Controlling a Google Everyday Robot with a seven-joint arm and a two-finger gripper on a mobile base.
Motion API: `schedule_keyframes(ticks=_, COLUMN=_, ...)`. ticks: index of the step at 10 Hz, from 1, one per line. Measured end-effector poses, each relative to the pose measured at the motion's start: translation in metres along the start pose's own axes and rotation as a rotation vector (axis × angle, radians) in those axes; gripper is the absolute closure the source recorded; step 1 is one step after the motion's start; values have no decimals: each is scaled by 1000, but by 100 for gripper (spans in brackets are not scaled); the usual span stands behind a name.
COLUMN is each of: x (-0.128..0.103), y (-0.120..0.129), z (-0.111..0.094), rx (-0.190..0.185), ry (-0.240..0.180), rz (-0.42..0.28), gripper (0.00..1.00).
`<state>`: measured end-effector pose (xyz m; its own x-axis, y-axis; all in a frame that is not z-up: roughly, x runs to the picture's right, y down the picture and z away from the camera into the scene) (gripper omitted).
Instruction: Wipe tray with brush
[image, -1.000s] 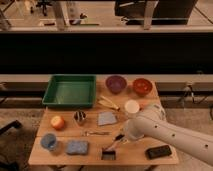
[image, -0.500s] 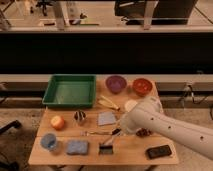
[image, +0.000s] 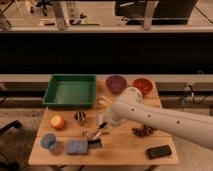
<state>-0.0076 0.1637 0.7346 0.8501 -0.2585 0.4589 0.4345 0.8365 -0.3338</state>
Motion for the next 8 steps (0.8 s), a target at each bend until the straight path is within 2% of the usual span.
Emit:
schedule_keyframes(ticks=3, x=-26, y=-44, z=3, rx=-1, ry=-7, rz=-55, gripper=100)
schedule_keyframes(ticks=8, x=-48, y=-118, z=7, rx=-3, ry=1, rz=-123, gripper=100)
